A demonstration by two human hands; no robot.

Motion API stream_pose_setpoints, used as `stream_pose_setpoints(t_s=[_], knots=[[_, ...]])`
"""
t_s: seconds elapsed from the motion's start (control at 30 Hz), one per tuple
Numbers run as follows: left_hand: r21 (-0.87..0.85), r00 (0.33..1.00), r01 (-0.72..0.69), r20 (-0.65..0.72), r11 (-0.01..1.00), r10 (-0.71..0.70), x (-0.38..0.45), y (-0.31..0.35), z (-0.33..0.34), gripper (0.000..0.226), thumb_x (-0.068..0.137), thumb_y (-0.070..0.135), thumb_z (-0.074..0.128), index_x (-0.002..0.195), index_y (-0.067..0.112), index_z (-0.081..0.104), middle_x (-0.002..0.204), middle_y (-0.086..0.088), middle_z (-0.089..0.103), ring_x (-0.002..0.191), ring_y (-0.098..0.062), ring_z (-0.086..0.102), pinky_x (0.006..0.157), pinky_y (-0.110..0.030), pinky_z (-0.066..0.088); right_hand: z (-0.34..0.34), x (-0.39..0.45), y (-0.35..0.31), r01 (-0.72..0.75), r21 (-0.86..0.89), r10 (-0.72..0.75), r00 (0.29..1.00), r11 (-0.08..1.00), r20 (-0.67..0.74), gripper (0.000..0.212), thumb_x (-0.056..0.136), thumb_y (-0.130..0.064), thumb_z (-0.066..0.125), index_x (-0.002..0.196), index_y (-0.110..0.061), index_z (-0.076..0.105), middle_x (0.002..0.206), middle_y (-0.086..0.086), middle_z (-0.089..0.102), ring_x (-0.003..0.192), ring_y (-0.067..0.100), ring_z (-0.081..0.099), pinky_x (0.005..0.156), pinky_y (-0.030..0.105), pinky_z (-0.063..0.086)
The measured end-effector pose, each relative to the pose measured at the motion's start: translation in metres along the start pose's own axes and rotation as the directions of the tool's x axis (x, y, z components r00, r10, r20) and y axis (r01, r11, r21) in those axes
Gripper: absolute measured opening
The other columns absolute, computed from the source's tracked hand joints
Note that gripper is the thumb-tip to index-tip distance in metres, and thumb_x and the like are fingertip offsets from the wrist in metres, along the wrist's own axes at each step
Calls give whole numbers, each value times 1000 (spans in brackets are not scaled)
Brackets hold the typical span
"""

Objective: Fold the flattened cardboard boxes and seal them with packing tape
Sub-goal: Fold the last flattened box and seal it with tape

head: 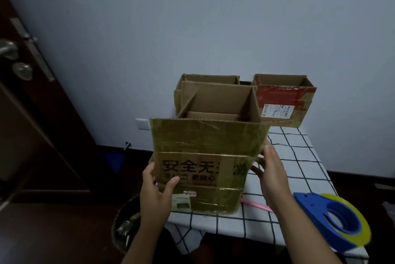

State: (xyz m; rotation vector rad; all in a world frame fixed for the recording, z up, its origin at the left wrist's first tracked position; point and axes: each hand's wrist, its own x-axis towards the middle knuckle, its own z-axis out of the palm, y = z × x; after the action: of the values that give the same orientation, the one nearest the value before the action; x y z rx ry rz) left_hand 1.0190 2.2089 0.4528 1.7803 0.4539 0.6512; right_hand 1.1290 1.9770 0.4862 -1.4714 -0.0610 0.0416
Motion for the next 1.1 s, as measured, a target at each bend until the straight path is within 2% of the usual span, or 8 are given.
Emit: stream_pose_setpoints(t_s=[0.1,0.2,0.4,0.53,0.7,0.9,1.0,1.1], knots=[[57,1000,27,12,998,-28,-8,0,5,67,87,22,72,140,25,32,115,22,51,100,13,52,83,-19,46,6,-12,-9,61,-16,-58,989,998,136,67,86,-81,33,141,-45,45,137,-17,56,125,3,53,96,28,44],[63,997,58,52,996,-61,-10,-5,8,67,87,24,72,137,29,27,121,10,49,108,-5,54,86,-25,47,11,-22,-5,107,-128,-83,980,986,182,59,87,-62,57,141,-45,39,135,-20,52,125,-2,48,85,16,45],[-98,992,36,122,995,-24,-2,14,-1,66,88,13,69,138,33,31,125,14,54,115,-7,57,95,-34,50,5,-26,3,204,-270,-175,976,941,128,96,62,-70,76,143,-52,27,143,-11,46,128,8,49,100,33,48],[-247,982,33,187,968,14,10,35,-8,74,87,11,67,144,41,30,123,18,58,111,3,59,82,-18,53,8,-26,-4,200,-225,-171,975,954,142,75,76,-55,77,135,-61,32,136,-18,54,118,-10,52,92,11,45],[-299,971,54,239,953,20,10,37,-3,70,84,35,74,144,37,38,120,17,64,116,-7,60,90,-30,54,8,-29,-5,138,-145,-127,988,980,84,66,85,-22,69,143,-32,39,115,-14,64,98,-13,61,72,5,48],[-283,966,36,254,958,39,14,28,-3,69,70,60,72,134,50,49,142,10,53,131,-12,50,108,-48,42,3,-26,5,117,-169,-105,991,979,81,77,79,-39,73,148,-30,39,112,-12,70,101,-6,62,76,10,51],[-231,967,27,254,972,34,19,23,-6,60,68,67,69,125,54,56,138,11,56,127,-12,53,105,-49,45,2,-24,5,122,-169,-109,991,978,81,70,84,-35,70,146,-20,43,102,-22,70,97,-6,64,72,9,51],[-117,964,-1,263,993,32,27,20,-9,51,69,68,62,118,62,56,133,11,57,120,-10,57,100,-48,49,-1,-21,2,174,-191,-156,982,966,109,85,73,-58,67,146,-20,45,116,-25,67,107,-6,61,79,7,48]])
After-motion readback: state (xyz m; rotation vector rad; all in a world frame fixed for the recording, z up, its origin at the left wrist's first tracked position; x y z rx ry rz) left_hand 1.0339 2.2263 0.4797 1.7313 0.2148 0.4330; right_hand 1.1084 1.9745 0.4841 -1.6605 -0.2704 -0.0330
